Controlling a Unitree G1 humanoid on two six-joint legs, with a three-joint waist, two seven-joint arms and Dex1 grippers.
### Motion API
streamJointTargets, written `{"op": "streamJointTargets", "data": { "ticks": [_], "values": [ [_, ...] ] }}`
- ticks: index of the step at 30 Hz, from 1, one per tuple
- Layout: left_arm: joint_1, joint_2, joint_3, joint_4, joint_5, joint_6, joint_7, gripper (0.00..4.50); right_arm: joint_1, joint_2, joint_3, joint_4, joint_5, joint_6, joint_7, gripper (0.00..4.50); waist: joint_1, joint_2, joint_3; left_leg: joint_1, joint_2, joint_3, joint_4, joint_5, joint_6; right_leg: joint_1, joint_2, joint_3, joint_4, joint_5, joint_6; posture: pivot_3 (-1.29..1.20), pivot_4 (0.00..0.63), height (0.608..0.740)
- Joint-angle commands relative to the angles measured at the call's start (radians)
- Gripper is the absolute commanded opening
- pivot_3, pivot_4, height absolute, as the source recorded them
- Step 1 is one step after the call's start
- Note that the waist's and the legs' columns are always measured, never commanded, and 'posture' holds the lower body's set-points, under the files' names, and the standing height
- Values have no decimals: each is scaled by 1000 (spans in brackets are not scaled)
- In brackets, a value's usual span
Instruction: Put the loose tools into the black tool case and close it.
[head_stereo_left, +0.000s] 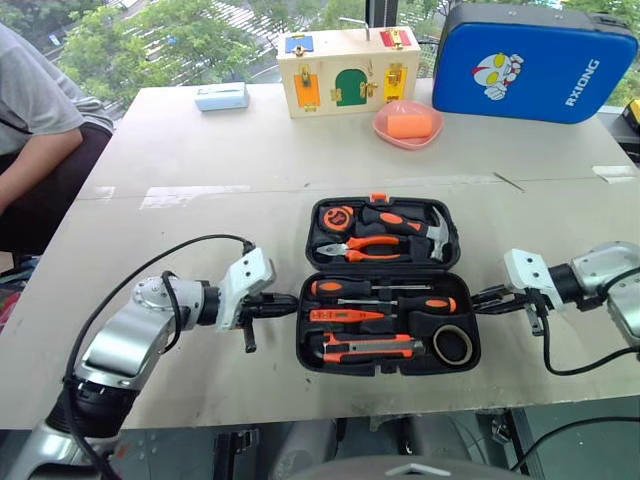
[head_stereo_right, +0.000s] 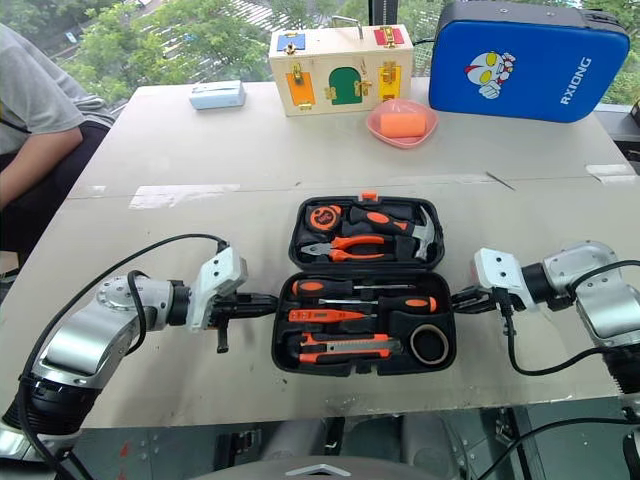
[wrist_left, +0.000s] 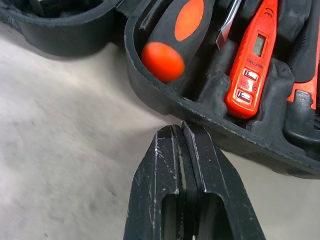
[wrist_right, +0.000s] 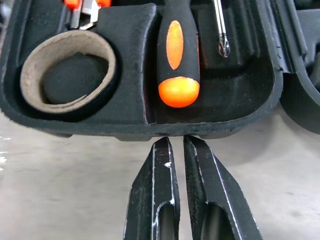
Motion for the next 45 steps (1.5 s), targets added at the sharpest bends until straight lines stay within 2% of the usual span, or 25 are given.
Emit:
{"op": "streamJointTargets", "data": {
  "ticks": [1,6,10,11,12,13,14,15,16,17,18,20,21,24,28,30,33,36,38,39,40,43,44,45],
  "values": [
    [37,-5,-40,-58,-19,-39,-46,121,1,-1,-13,-60,29,-40,13,62,0,0,0,0,0,0,0,0,0,0,0,0,0,0,0,0,150,735],
    [80,17,-10,-35,0,-44,-21,121,2,-27,-36,-2,-36,-65,-55,62,1,0,0,0,0,0,0,0,0,0,0,0,0,0,0,0,150,735],
    [121,50,71,33,-18,-31,-16,121,10,-84,-88,-3,5,43,-72,62,1,0,0,1,0,1,0,0,0,0,0,1,0,0,0,0,150,735],
    [121,64,127,63,-64,28,-17,703,19,-118,-125,-19,60,137,-55,270,0,0,0,1,0,1,0,0,0,0,0,1,0,0,0,0,150,735],
    [121,74,167,84,-99,73,-17,925,27,-142,-152,-33,101,206,-43,563,0,0,0,1,1,1,-1,0,0,0,0,1,0,0,0,0,150,735],
    [91,77,218,108,-158,157,-3,1408,14,-140,-191,-43,156,315,-75,928,1,0,0,1,1,1,-1,0,0,0,0,1,1,0,0,0,150,735],
    [69,79,249,122,-199,216,8,1966,5,-136,-215,-50,193,390,-103,1513,-1,0,0,1,1,1,-1,0,0,0,1,1,1,0,0,0,150,735],
    [36,77,271,132,-236,279,26,2267,-13,-126,-231,-54,221,468,-139,1837,-1,0,0,2,2,0,-1,0,0,0,2,1,2,0,0,0,150,735],
    [-15,69,287,154,-274,362,51,2754,-36,-113,-242,-58,251,548,-170,2325,-1,0,0,2,2,0,-1,0,0,0,2,1,3,0,0,0,150,735],
    [-65,58,295,174,-299,429,77,3224,-54,-104,-246,-66,280,625,-192,2936,0,0,0,2,2,0,0,0,1,-1,1,0,5,0,0,0,150,735],
    [-101,50,299,189,-316,479,97,3621,-68,-98,-248,-72,301,681,-210,3230,2,0,0,1,2,0,0,0,1,-1,1,0,6,0,0,0,150,735],
    [-229,-5,311,256,-365,639,164,4470,-118,-39,-246,-84,350,824,-296,4268,9,0,0,1,0,0,1,0,1,-2,0,-1,6,0,0,0,150,735],
    [-269,-22,314,276,-378,689,189,4500,-136,-18,-247,-88,363,869,-328,4465,10,-1,-1,1,0,-1,2,0,0,-1,0,-1,7,0,0,0,150,735],
    [-414,-116,302,353,-382,802,282,4500,-228,98,-244,-36,358,1029,-504,4465,3,-2,-1,0,-1,-1,3,0,0,-2,-1,-1,7,0,0,0,150,735],
    [-536,-219,320,439,-356,856,391,4500,-319,217,-281,59,331,1129,-683,4465,-2,-3,-1,-1,-1,-1,3,2,-2,-3,0,-1,8,0,0,0,150,735],
    [-569,-255,333,469,-347,860,434,4500,-347,253,-303,94,335,1162,-734,4465,-4,-3,-1,-1,-1,-1,3,2,-3,-4,-1,-1,8,0,0,0,150,735],
    [-576,-282,303,474,-335,832,455,4500,-361,279,-273,133,304,1109,-772,4465,-8,-3,-1,-1,-1,-1,2,2,-3,-4,-1,0,7,0,0,0,150,735],
    [-568,-292,283,486,-310,809,477,3678,-356,280,-239,128,291,1089,-767,3654,-14,-3,-1,-1,-2,-1,2,2,-3,-4,-1,0,7,0,0,0,150,735],
    [-549,-295,263,483,-301,794,475,2626,-335,270,-196,112,269,1060,-761,2550,-19,-3,-1,-1,-2,-1,2,2,-3,-4,-1,0,8,0,0,0,150,735],
    [-544,-298,259,484,-298,791,477,2289,-329,267,-182,109,262,1050,-761,2238,-22,-3,-2,-1,-2,-1,2,2,-3,-4,-1,0,8,0,0,0,150,735],
    [-538,-301,254,483,-294,787,479,1570,-324,266,-170,107,253,1038,-763,1502,-24,-3,-2,-1,-2,-1,2,2,-3,-4,-1,0,8,0,0,0,150,735],
    [-523,-311,246,465,-294,786,479,360,-309,260,-132,90,231,999,-758,302,-22,-6,-5,0,-2,-1,2,2,-3,-3,-1,0,8,0,0,0,150,735],
    [-520,-313,244,459,-293,787,480,31,-304,258,-122,84,226,988,-755,6,-22,-7,-7,0,-2,-1,3,2,-3,-3,-1,0,8,0,0,0,150,735],
    [-516,-316,244,453,-295,788,481,31,-298,256,-117,79,223,981,-754,6,-22,-9,-9,0,-3,-1,3,2,-3,-3,-1,0,8,0,0,0,150,735]
  ]
}}
